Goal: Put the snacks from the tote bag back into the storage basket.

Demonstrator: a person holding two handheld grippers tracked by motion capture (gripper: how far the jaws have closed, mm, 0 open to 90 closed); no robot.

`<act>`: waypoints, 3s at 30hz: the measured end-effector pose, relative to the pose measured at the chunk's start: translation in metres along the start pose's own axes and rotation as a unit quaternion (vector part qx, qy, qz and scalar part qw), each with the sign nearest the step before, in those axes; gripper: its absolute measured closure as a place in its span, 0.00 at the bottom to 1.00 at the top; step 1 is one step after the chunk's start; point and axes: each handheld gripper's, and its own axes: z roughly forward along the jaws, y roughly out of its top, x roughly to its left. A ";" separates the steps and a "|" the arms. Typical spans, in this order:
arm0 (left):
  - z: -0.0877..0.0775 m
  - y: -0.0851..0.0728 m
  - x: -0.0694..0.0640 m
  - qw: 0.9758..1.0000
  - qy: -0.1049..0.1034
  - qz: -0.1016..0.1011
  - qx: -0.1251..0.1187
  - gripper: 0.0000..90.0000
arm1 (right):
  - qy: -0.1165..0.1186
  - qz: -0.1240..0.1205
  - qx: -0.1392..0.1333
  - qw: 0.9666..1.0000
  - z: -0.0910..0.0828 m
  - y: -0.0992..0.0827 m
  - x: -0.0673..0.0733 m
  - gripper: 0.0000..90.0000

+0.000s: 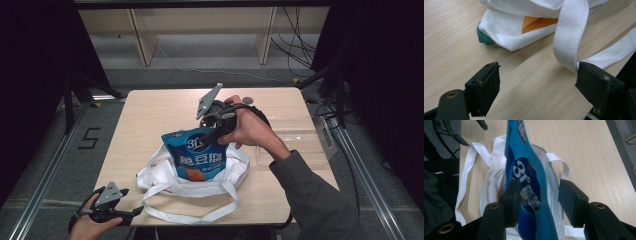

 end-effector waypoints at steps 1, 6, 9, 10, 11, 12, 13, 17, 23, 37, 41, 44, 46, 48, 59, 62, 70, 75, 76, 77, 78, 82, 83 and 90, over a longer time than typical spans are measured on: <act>0.000 0.000 0.000 1.000 0.000 0.001 -0.001 0.20 | 0.001 0.003 0.005 1.000 0.001 0.002 0.001 0.66; 0.000 0.000 0.000 1.000 0.000 0.002 0.002 0.20 | 0.015 -0.010 0.011 1.000 0.005 0.009 -0.002 0.77; 0.000 0.000 0.000 1.000 0.000 0.000 0.003 0.20 | 0.019 -0.027 0.011 0.999 0.008 0.011 -0.005 0.83; 0.000 0.000 0.000 1.000 0.000 0.000 0.003 0.20 | 0.021 -0.020 0.014 0.999 0.008 0.011 -0.003 0.86; -0.001 0.000 0.001 1.000 0.002 0.005 0.006 0.20 | 0.023 -0.024 0.016 0.999 0.008 0.012 -0.003 0.89; -0.001 0.000 0.001 1.000 -0.001 0.006 0.008 0.20 | 0.023 -0.034 0.017 0.999 0.009 0.012 -0.004 0.91; -0.002 0.000 0.003 1.000 -0.001 0.016 0.015 0.20 | 0.019 -0.041 0.021 0.999 0.008 0.012 -0.004 0.95; -0.001 0.000 0.002 1.000 0.001 0.010 0.012 0.21 | 0.028 -0.047 0.023 0.998 0.008 0.012 -0.004 1.00; -0.002 0.000 0.004 1.000 0.002 0.022 0.019 0.23 | 0.038 -0.066 0.030 0.997 0.008 0.015 -0.007 1.00; 0.000 -0.001 0.000 1.000 0.001 -0.014 0.001 0.23 | 0.040 -0.053 0.078 0.995 0.002 0.032 -0.002 1.00; 0.000 -0.001 0.001 1.000 0.007 -0.010 0.004 0.23 | 0.035 -0.064 0.072 0.995 -0.010 0.041 -0.004 1.00; -0.001 -0.001 0.002 1.000 0.007 -0.008 0.003 0.23 | 0.029 -0.085 0.052 0.995 -0.022 0.049 -0.007 1.00; 0.000 -0.001 0.002 1.000 0.007 -0.010 0.005 0.23 | 0.027 -0.098 0.047 0.994 -0.032 0.054 -0.008 1.00; 0.000 -0.002 0.002 1.000 0.006 -0.011 0.001 0.23 | 0.016 -0.104 0.041 0.994 -0.043 0.057 -0.008 1.00; -0.002 -0.002 0.005 1.000 0.001 -0.003 -0.001 0.23 | -0.021 -0.076 0.048 0.996 -0.102 0.051 -0.016 1.00; -0.003 -0.002 0.006 1.000 0.002 0.003 0.005 0.23 | -0.031 -0.064 0.052 0.996 -0.112 0.037 -0.023 1.00; -0.002 -0.002 0.006 1.000 -0.005 -0.011 0.000 0.23 | -0.060 -0.017 0.079 0.995 -0.135 -0.004 -0.034 1.00; -0.001 -0.002 0.005 0.999 -0.008 -0.031 -0.007 0.23 | -0.068 0.001 0.077 0.995 -0.145 -0.031 -0.043 1.00; -0.002 -0.003 0.007 1.000 -0.009 -0.021 0.004 0.23 | -0.067 0.004 0.078 0.995 -0.147 -0.038 -0.045 1.00; -0.002 -0.003 0.007 1.000 -0.012 -0.025 0.001 0.23 | -0.069 0.009 0.080 0.994 -0.149 -0.042 -0.046 1.00; -0.002 -0.003 0.007 1.000 -0.011 -0.025 -0.001 0.23 | -0.065 0.010 0.083 0.994 -0.151 -0.046 -0.047 1.00; -0.002 -0.003 0.008 0.999 -0.013 -0.032 0.002 0.23 | -0.085 0.029 0.091 0.992 -0.160 -0.062 -0.054 1.00; -0.002 -0.004 0.008 0.999 -0.012 -0.033 -0.001 0.23 | -0.080 0.030 0.090 0.992 -0.162 -0.065 -0.055 1.00; -0.001 -0.004 0.010 1.000 -0.012 -0.026 0.001 0.23 | -0.097 0.045 0.093 0.990 -0.175 -0.085 -0.064 1.00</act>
